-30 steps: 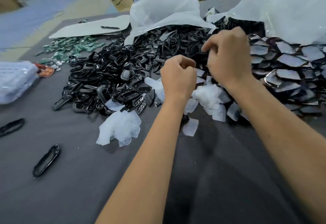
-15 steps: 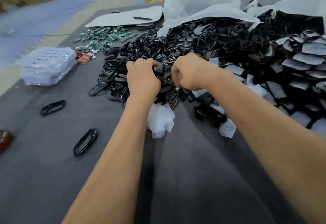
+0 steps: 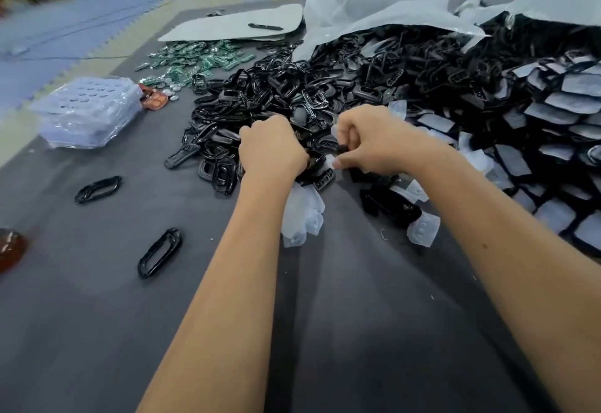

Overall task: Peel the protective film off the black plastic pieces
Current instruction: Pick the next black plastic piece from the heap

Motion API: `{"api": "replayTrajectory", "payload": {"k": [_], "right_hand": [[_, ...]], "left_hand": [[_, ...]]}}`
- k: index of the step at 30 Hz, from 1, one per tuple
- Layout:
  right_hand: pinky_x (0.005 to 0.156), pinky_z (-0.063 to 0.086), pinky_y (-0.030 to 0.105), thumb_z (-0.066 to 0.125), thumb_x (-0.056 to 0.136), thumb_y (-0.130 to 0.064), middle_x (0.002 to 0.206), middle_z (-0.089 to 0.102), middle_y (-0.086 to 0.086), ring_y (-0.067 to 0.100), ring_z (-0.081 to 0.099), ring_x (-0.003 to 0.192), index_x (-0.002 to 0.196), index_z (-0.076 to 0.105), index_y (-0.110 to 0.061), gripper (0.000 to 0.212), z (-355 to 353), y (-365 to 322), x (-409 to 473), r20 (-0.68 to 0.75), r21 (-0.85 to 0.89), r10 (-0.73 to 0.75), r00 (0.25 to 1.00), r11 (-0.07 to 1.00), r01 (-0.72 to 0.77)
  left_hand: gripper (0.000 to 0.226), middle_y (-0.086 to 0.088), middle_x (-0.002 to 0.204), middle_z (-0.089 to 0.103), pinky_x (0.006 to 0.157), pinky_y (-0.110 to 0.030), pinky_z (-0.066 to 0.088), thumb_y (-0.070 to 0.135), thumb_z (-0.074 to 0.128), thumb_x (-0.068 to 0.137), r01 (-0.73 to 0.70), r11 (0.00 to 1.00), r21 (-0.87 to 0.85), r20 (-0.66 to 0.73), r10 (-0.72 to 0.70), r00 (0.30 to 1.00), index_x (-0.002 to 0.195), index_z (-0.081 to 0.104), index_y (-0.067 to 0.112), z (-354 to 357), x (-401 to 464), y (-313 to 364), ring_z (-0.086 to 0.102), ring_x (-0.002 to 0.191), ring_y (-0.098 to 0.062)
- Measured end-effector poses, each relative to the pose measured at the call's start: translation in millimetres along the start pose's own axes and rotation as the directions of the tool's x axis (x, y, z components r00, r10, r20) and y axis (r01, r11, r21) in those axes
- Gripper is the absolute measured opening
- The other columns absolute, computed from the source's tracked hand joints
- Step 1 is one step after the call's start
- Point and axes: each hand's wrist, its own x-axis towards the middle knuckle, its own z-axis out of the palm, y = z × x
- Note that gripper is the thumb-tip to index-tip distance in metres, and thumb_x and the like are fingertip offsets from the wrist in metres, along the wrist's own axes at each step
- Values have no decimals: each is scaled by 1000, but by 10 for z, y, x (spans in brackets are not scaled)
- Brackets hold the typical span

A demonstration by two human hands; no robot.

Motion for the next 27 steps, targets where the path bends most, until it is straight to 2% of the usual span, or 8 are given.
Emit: {"api": "replayTrajectory", "payload": {"k": [4, 9, 11, 14, 19, 22, 25, 27], "right_hand": [[54, 39, 18, 80, 90, -26, 69, 59, -3, 11, 55, 61, 79, 57, -15, 28, 24, 105, -107, -239, 183, 43, 970, 983, 1], [61, 38, 27, 67, 80, -9, 64, 47, -2, 18, 46, 62, 66, 46, -13, 25, 161, 165, -112, -464, 364, 203, 862, 931, -23], [60, 37, 28, 71, 80, -13, 61, 46, -4, 15, 43, 60, 63, 44, -16, 32, 208, 193, -91, -475, 421, 256, 842, 906, -38], [58, 40, 29, 83, 82, -37, 60, 49, -5, 11, 43, 56, 60, 45, -20, 47, 252, 205, -105, -478, 527, 305, 824, 850, -8], [69, 58, 47, 76, 87, -50, 82, 73, 19, 17, 56, 62, 76, 61, -3, 50, 254, 220, -121, -418, 656, 359, 835, 755, 4], [69, 57, 45, 73, 90, -46, 83, 74, 17, 17, 58, 63, 77, 63, -8, 42, 240, 222, -107, -411, 660, 364, 836, 752, -3], [62, 53, 39, 73, 91, -47, 81, 74, 16, 17, 57, 60, 73, 61, -14, 39, 247, 217, -105, -409, 684, 371, 834, 729, 11], [56, 49, 33, 73, 93, -44, 78, 72, 18, 16, 55, 59, 73, 61, -14, 37, 240, 204, -119, -396, 722, 370, 840, 691, 37]], "left_hand": [[19, -10, 108, 73, 96, -43, 52, 31, 74, 93, -10, 991, -136, -117, -6, 993, 103, 74, 15, 9, -16, -25, 63, 111, -33], [22, -9, 123, 65, 101, -36, 42, 25, 65, 97, -98, 982, -164, -177, 68, 982, 119, 68, 22, 82, -74, 104, 53, 121, -31], [26, -9, 122, 61, 101, -34, 34, 30, 66, 94, -159, 983, -94, -213, 136, 968, 120, 66, 26, 99, -110, 174, 47, 121, -32], [28, -8, 124, 55, 102, -34, 34, 38, 66, 94, -201, 978, -50, -181, 189, 965, 122, 67, 30, 118, -132, 264, 40, 125, -33], [43, -13, 135, 53, 103, -41, 41, 15, 59, 95, -132, 991, -36, -89, 128, 988, 137, 56, 24, 130, -89, 269, 44, 128, -37], [41, -9, 127, 63, 97, -40, 49, 7, 62, 88, -109, 988, -108, -83, 101, 991, 127, 64, 22, 81, -40, 236, 56, 121, -33], [19, -4, 112, 73, 87, -34, 49, 21, 74, 92, -100, 978, -184, -148, 74, 986, 111, 74, 22, 44, -38, 187, 64, 110, -28], [11, -3, 94, 71, 77, -32, 46, 27, 71, 96, -138, 964, -228, -243, 81, 967, 102, 76, 18, 9, -51, 176, 66, 96, -27]]}}
